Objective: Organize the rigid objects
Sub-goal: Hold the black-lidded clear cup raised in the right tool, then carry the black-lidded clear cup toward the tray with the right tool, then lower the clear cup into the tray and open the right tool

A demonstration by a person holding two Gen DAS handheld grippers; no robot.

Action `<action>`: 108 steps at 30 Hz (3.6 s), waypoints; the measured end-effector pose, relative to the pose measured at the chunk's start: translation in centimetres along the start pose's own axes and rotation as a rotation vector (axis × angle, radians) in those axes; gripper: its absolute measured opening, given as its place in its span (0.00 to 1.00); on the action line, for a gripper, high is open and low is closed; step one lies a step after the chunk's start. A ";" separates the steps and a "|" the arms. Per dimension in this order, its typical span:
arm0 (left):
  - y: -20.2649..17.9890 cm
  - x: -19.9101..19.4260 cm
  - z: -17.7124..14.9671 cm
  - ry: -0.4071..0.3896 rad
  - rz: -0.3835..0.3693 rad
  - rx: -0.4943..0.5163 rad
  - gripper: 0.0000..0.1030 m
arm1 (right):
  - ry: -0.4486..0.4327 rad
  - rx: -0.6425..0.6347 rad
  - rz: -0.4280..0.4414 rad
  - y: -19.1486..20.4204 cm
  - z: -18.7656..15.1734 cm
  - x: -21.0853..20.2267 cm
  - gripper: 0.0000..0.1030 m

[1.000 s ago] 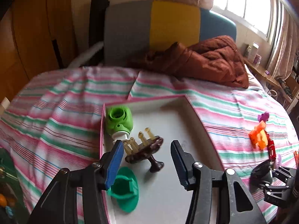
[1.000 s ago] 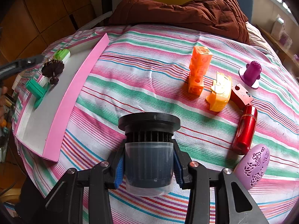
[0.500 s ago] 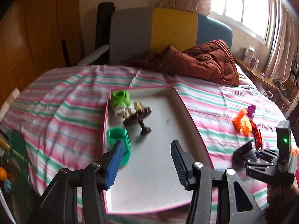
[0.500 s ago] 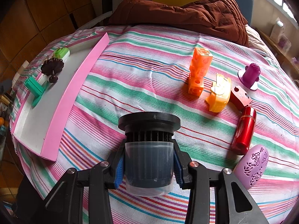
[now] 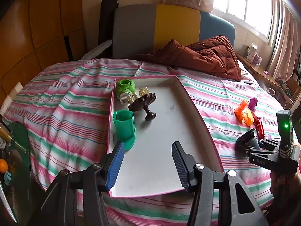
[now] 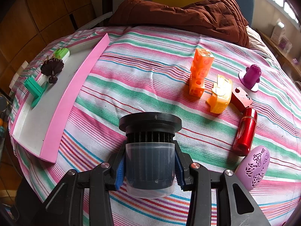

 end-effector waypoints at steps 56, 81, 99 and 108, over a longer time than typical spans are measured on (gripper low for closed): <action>0.2 -1.8 -2.6 -0.036 0.135 0.115 0.52 | -0.050 0.021 -0.037 0.0 -0.6 0.1 0.42; 6.7 -3.2 -3.7 -0.068 0.247 -0.046 0.52 | -0.147 -0.104 0.183 13.5 4.1 -5.1 0.41; 9.9 -2.3 -4.6 -0.043 0.272 -0.132 0.52 | 0.061 -0.160 0.281 22.7 4.2 2.2 0.43; 9.5 -2.3 -4.3 -0.055 0.282 -0.118 0.52 | 0.048 -0.131 0.360 23.1 4.0 1.4 0.52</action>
Point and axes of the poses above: each gripper's, at about its wrist camera, not at the fingertips, and x roughly the way its jaws point, y to its left, z to its top, the point moved 2 cm from there along x, roughly the way its jaws point, and after that the axes turned 2 degrees about -z, right-handed, at the moved point
